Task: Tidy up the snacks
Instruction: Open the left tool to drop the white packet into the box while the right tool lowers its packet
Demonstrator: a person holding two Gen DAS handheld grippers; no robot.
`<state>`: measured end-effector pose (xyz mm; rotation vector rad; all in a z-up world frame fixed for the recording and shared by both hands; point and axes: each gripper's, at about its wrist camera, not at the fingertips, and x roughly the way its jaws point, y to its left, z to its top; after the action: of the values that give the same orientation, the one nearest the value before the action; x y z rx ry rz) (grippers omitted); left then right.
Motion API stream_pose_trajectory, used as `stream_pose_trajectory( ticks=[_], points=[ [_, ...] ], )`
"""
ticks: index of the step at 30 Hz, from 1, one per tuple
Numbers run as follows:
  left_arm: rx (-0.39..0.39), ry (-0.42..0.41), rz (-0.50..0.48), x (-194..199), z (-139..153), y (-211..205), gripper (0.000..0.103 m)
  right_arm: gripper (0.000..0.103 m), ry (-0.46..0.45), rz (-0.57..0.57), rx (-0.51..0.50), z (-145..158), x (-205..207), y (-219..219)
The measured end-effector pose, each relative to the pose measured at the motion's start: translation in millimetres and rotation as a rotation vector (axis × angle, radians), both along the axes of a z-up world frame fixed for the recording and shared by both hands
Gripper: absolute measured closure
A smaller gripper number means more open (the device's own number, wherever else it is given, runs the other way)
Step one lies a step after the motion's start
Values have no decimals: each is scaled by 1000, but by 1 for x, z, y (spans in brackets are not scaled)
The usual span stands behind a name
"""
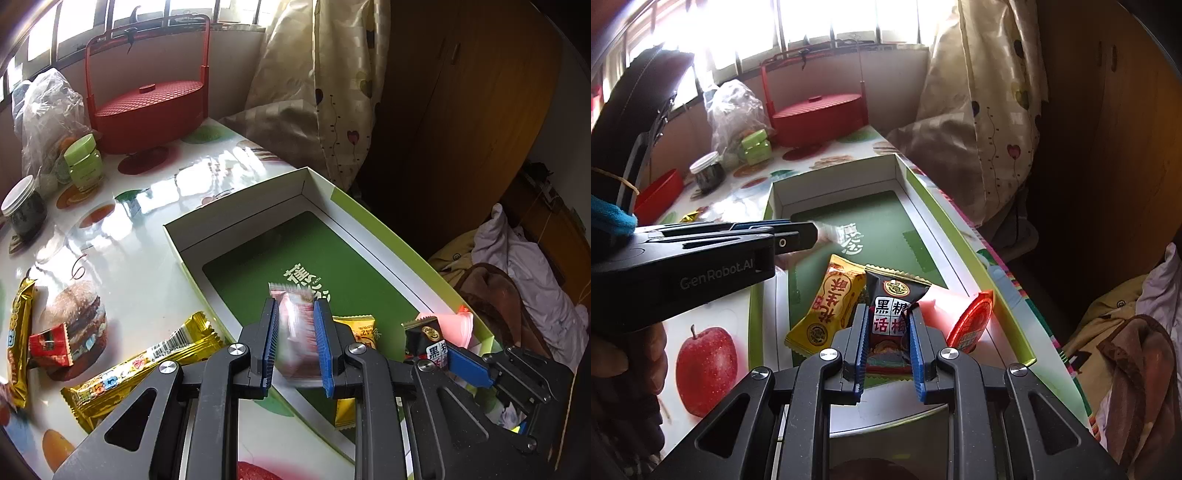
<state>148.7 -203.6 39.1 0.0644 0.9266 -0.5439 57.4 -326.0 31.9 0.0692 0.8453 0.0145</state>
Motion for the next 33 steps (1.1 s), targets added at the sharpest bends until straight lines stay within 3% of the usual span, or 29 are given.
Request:
stream_pose_trajectory(
  ticks=[17,33],
  points=[
    [5,28,5,3,-7,-2,82,83,7,-3,9,-7,5,2],
    [-6,27,11,-1,-4,2,82,62,-3,11,28,-6,2,8]
  ],
)
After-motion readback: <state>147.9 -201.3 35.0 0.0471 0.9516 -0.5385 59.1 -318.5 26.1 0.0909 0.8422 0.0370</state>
